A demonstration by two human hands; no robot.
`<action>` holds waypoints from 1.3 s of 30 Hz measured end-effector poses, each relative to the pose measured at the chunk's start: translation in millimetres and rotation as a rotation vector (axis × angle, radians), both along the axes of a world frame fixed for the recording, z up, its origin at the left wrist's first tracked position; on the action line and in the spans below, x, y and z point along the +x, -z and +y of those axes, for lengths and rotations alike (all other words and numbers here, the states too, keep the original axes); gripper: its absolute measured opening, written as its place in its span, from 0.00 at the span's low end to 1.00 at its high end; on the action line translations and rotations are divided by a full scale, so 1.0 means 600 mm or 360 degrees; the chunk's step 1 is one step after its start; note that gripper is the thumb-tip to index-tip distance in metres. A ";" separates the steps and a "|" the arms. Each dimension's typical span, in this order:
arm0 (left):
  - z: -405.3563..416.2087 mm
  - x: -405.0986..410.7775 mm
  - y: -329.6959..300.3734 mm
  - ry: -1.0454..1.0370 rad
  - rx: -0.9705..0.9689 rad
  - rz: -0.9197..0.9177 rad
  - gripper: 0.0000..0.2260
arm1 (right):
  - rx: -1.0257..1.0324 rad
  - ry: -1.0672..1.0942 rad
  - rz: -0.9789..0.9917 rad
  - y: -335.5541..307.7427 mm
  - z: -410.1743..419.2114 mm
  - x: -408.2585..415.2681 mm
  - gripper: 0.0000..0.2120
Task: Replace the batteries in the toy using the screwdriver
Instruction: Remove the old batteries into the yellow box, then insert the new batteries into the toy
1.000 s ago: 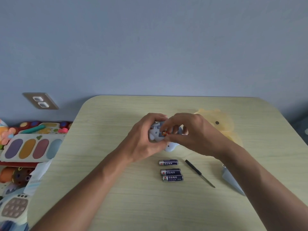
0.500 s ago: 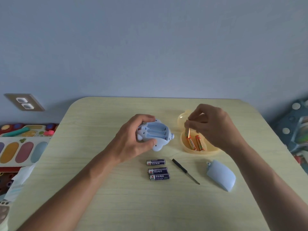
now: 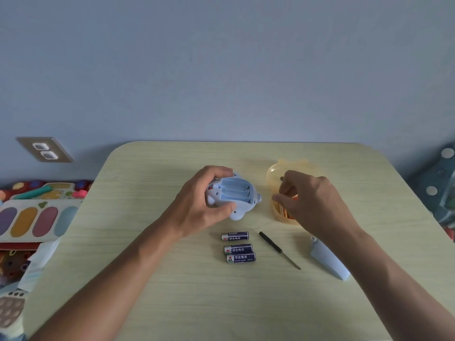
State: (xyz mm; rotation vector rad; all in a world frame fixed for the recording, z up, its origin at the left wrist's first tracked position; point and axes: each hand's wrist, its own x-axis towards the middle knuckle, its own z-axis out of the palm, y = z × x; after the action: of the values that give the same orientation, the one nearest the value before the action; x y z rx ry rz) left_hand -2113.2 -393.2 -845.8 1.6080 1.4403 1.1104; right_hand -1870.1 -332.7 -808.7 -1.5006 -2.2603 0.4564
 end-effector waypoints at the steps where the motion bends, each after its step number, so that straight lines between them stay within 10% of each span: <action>1: 0.000 0.000 0.000 0.0002 -0.0003 0.0000 0.29 | 0.0037 -0.0002 -0.0017 0.003 -0.001 -0.002 0.07; 9: 0.000 -0.001 0.001 0.0008 -0.0003 -0.0001 0.30 | 0.0170 -0.0041 -0.0109 0.001 -0.005 -0.003 0.06; 14: 0.003 -0.001 0.004 -0.0030 0.0015 0.0037 0.30 | 0.0255 -0.0647 0.0027 -0.031 -0.044 -0.030 0.05; 28: 0.005 0.004 0.010 -0.0093 0.0047 0.0055 0.28 | 0.0594 -0.1138 -0.0839 -0.006 -0.087 -0.075 0.16; 34: 0.007 -0.001 0.011 -0.0109 0.0045 0.0051 0.28 | 0.0618 -0.1154 -0.0714 0.001 -0.082 -0.077 0.17; 39: 0.007 -0.004 0.004 -0.0160 -0.0013 0.0008 0.28 | 0.0296 -0.0971 -0.0001 -0.030 -0.058 -0.052 0.13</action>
State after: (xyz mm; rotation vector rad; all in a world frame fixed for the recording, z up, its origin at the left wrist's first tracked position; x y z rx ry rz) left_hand -2115.7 -388.7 -848.2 1.5483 1.5416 1.1566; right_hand -1901.1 -367.4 -790.9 -0.7008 -2.6523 0.3916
